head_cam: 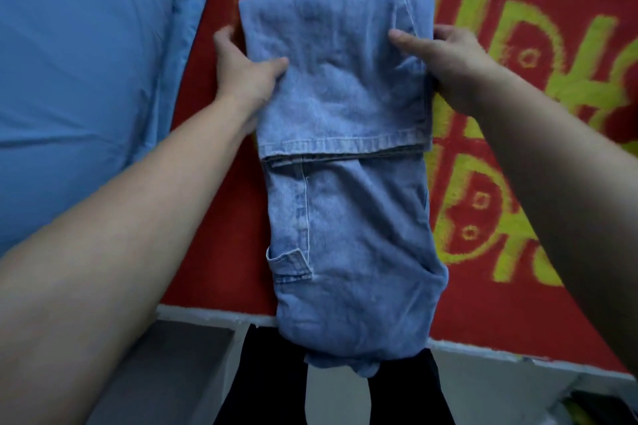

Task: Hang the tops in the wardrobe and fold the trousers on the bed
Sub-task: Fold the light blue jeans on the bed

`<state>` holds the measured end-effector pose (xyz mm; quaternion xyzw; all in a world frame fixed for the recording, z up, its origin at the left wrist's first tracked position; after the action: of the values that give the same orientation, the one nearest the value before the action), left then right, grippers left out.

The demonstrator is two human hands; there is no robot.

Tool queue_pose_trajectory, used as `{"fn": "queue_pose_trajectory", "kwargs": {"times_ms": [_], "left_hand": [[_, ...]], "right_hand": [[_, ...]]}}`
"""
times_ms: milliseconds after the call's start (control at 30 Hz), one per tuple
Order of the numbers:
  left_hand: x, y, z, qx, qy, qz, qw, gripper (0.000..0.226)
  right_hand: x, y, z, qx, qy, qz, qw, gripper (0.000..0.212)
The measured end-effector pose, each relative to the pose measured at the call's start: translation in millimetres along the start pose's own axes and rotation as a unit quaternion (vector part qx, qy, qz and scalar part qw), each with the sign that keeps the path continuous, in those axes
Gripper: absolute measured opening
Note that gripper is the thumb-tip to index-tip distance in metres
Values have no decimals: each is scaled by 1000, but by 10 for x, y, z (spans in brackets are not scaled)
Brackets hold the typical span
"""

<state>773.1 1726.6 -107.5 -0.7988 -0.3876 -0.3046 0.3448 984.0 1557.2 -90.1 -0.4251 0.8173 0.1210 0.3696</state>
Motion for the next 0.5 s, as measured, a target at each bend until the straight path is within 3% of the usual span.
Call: {"fn": "queue_pose_trajectory", "kwargs": {"times_ms": [100, 200, 333, 433, 500], "left_hand": [[158, -22, 70, -58, -78, -84, 992, 53], [515, 14, 156, -109, -62, -102, 987, 25], [1073, 121, 355, -144, 3, -117, 983, 31], [1356, 241, 511, -132, 38, -115, 984, 34], [1381, 265, 586, -131, 20, -83, 988, 30]], "right_hand": [[-162, 40, -49, -35, 2, 27, 999, 17], [-517, -32, 10, -29, -61, 63, 996, 13], [-1059, -179, 94, 6, -125, 35, 992, 10], [-1258, -222, 222, 26, -129, 33, 991, 32], [-1257, -211, 271, 27, -126, 35, 991, 33]]}}
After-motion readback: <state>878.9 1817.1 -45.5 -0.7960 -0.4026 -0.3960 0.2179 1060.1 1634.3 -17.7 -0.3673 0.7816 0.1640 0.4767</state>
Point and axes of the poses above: each hand's wrist, its own z-axis towards the middle knuckle, its own y-axis out of the palm, x = y × z, the point moved 2 cm from there along z, towards the middle knuckle, and after that the axes turned 2 degrees about -z, right-handed, at the moved point
